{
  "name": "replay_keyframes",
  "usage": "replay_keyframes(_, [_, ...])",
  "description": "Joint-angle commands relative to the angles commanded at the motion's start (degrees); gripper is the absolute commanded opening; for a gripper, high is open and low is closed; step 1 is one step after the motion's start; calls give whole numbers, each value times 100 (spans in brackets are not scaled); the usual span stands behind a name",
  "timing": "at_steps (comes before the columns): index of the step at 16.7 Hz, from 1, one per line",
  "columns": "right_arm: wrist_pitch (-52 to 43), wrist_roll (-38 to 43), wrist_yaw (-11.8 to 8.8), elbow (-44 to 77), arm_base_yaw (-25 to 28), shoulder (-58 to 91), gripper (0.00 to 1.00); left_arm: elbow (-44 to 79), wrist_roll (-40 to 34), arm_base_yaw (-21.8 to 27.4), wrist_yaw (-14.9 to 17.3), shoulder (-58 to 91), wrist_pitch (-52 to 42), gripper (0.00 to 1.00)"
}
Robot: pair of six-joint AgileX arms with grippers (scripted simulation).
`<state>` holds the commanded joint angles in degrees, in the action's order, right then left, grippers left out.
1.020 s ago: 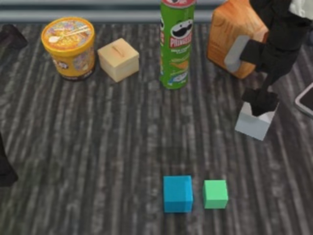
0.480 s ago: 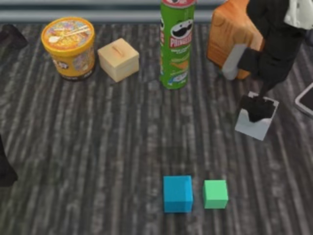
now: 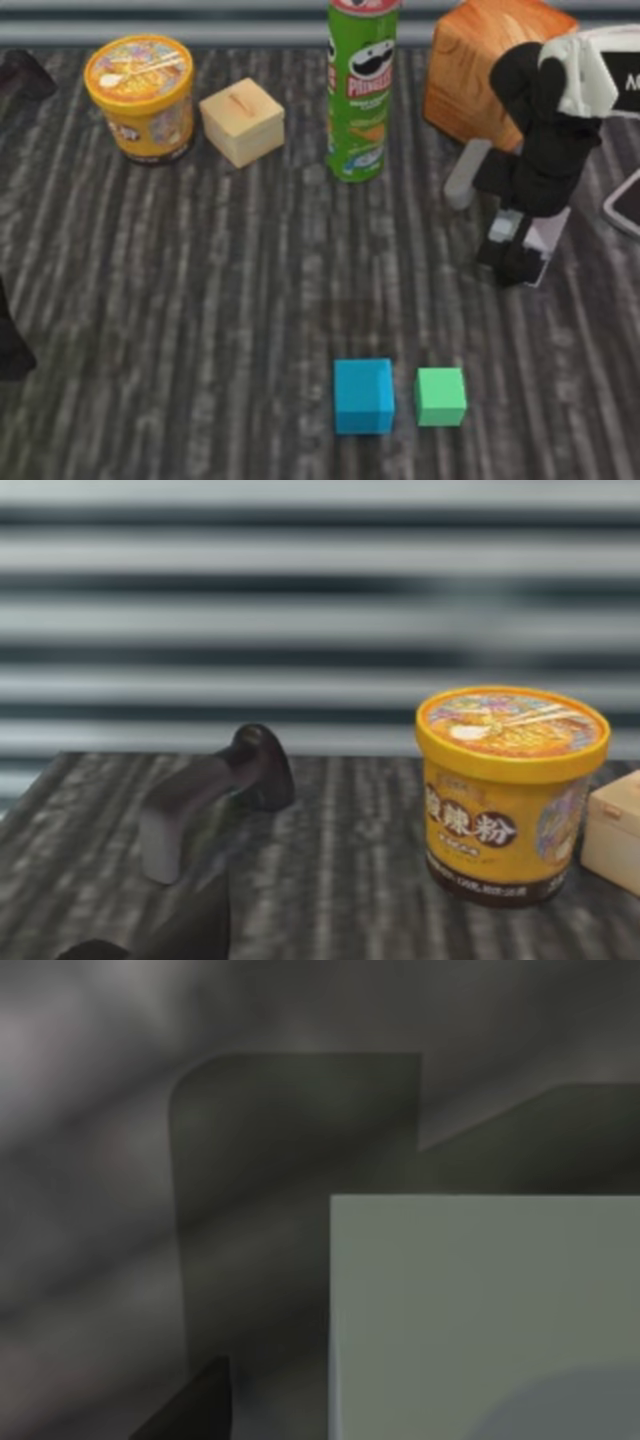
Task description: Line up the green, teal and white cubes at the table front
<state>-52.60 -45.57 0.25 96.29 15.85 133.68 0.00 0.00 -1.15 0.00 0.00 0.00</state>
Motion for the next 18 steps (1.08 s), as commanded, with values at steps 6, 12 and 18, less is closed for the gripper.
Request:
replay_keyframes(6, [0, 0, 0, 0, 0, 0, 70, 0, 0, 0, 0, 0, 0, 100])
replay_keyframes(12, [0, 0, 0, 0, 0, 0, 25, 0, 0, 0, 0, 0, 0, 100])
replay_keyframes(18, [0, 0, 0, 0, 0, 0, 0, 0, 0, 0, 0, 0, 0, 100])
